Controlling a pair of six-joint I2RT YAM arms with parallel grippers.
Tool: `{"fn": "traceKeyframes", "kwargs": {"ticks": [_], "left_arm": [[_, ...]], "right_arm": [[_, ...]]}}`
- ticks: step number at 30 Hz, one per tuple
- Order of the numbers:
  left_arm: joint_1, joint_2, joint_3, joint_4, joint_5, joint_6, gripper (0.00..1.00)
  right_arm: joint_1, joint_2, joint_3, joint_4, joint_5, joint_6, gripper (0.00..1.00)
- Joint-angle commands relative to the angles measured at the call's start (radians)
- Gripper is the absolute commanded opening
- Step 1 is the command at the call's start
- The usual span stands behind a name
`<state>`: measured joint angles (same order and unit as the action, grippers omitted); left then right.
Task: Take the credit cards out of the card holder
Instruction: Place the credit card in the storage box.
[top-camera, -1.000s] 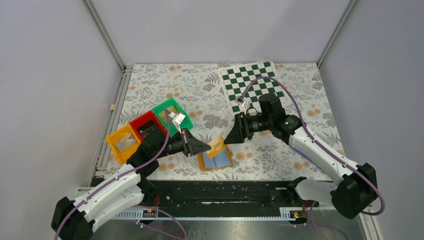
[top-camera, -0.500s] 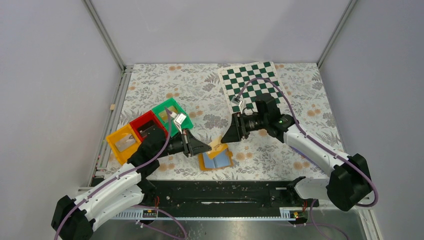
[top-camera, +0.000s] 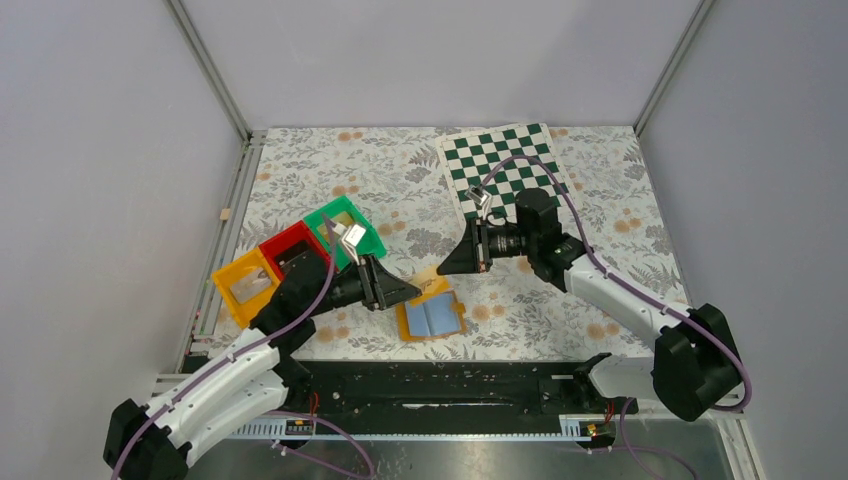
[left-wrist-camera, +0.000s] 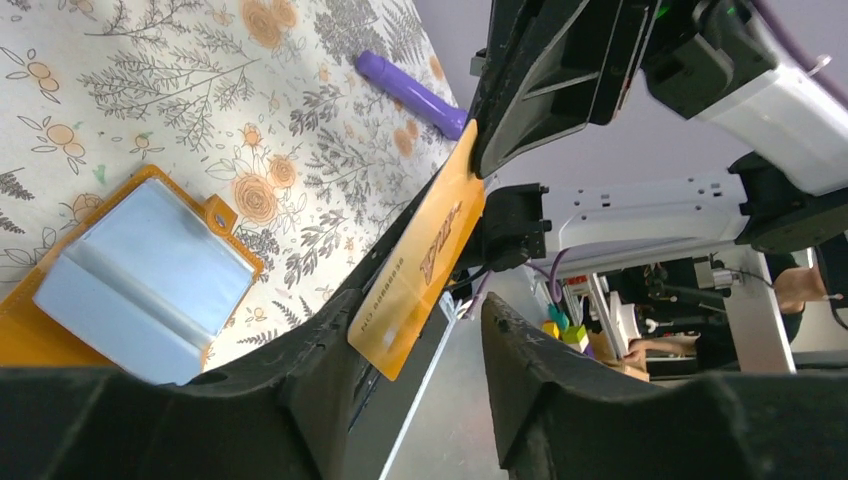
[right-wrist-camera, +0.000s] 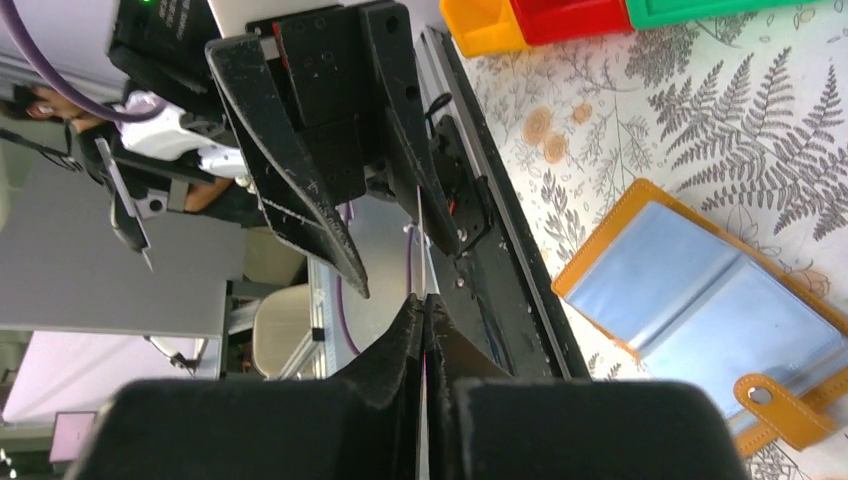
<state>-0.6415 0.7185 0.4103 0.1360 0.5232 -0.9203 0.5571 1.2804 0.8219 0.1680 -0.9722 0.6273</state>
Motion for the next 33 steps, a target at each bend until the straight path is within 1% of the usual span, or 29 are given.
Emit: {"fn": "traceKeyframes", "kwargs": {"ticks": [1, 2, 5, 9, 10, 12, 13, 14, 15, 19, 22, 28, 29, 30, 31, 32, 33], "left_arm": [[0.012, -0.048, 0.000, 0.056, -0.045, -0.045, 0.48], [0.013, -0.057, -0.012, 0.064, -0.057, -0.054, 0.48], [0.018, -0.089, -0.038, 0.083, -0.081, -0.074, 0.43], [0.031, -0.115, -0.044, 0.083, -0.101, -0.082, 0.25], [0.033, -0.116, -0.044, 0.083, -0.104, -0.086, 0.23], [0.041, -0.118, -0.046, 0.085, -0.107, -0.094, 0.23], [0.044, -0.120, -0.048, 0.083, -0.108, -0.099, 0.27], [0.048, -0.121, -0.049, 0.082, -0.111, -0.103, 0.35], [0.054, -0.123, -0.053, 0.082, -0.111, -0.107, 0.37], [0.069, -0.133, -0.067, 0.090, -0.112, -0.122, 0.37], [0.074, -0.137, -0.074, 0.102, -0.117, -0.130, 0.27], [0.084, -0.134, -0.085, 0.125, -0.127, -0.138, 0.09], [0.085, -0.129, -0.084, 0.131, -0.127, -0.137, 0.04], [0.086, -0.126, -0.082, 0.133, -0.129, -0.138, 0.00], [0.089, -0.123, -0.080, 0.132, -0.134, -0.139, 0.00], [0.092, -0.118, -0.076, 0.125, -0.141, -0.140, 0.00], [0.099, -0.113, -0.067, 0.107, -0.149, -0.138, 0.00]], "right_arm": [[-0.003, 0.020, -0.029, 0.277, 0.041, 0.216, 0.00], [-0.004, 0.026, -0.035, 0.307, 0.049, 0.243, 0.00], [-0.007, 0.039, -0.046, 0.356, 0.065, 0.288, 0.00], [-0.011, 0.042, -0.061, 0.382, 0.074, 0.307, 0.00], [-0.013, 0.040, -0.065, 0.383, 0.079, 0.307, 0.00], [-0.018, 0.039, -0.076, 0.386, 0.086, 0.309, 0.00], [-0.021, 0.041, -0.082, 0.390, 0.087, 0.310, 0.00], [-0.023, 0.042, -0.087, 0.396, 0.086, 0.312, 0.00], [-0.026, 0.043, -0.092, 0.404, 0.084, 0.318, 0.00], [-0.038, 0.050, -0.110, 0.443, 0.072, 0.341, 0.00], [-0.041, 0.053, -0.117, 0.453, 0.079, 0.348, 0.00], [-0.042, 0.065, -0.127, 0.464, 0.076, 0.353, 0.00], [-0.042, 0.068, -0.128, 0.462, 0.076, 0.352, 0.00], [-0.041, 0.069, -0.128, 0.462, 0.078, 0.350, 0.00], [-0.042, 0.071, -0.128, 0.457, 0.080, 0.348, 0.01], [-0.042, 0.071, -0.128, 0.452, 0.083, 0.346, 0.06], [-0.043, 0.064, -0.129, 0.448, 0.089, 0.345, 0.14]]}}
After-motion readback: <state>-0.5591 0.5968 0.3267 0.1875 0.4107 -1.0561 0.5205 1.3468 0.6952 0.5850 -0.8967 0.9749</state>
